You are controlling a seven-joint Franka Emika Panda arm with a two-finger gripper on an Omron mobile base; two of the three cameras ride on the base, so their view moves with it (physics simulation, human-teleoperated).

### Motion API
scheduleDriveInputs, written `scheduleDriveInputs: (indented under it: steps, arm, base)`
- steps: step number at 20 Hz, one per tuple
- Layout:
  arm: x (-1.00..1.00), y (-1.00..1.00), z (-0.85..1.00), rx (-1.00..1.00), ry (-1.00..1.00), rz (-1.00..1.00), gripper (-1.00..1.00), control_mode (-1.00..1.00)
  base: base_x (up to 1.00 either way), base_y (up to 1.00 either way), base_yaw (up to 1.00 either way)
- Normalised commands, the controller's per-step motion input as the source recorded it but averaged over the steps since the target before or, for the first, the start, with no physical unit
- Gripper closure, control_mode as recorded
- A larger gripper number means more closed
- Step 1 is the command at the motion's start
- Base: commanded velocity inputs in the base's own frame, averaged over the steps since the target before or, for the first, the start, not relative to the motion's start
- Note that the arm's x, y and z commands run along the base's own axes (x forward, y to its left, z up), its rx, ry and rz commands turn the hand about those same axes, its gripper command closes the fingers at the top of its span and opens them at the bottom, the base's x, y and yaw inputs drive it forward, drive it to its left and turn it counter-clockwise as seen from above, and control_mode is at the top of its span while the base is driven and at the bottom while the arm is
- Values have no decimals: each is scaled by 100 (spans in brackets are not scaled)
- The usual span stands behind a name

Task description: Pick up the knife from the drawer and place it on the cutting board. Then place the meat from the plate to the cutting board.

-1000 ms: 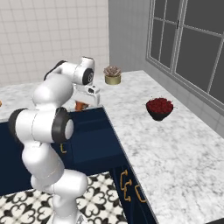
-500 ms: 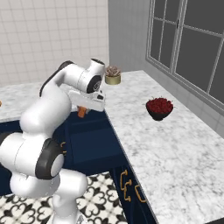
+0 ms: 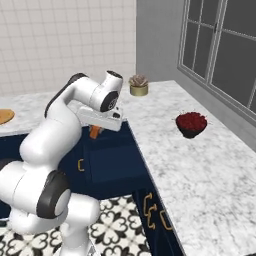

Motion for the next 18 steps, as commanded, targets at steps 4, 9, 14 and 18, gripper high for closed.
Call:
scheduleDriveInputs:
  steps: [4,9,14,18]
  arm:
    - [0,0,0,0,0,0,100,100]
    - [0,0,0,0,0,0,100,100]
    - [0,0,0,0,0,0,100,100]
    - [0,0,0,0,0,0,100,100]
  base:
    - [-36,74,50]
    - [-2,100,59]
    - [6,100,40]
    - [26,99,28]
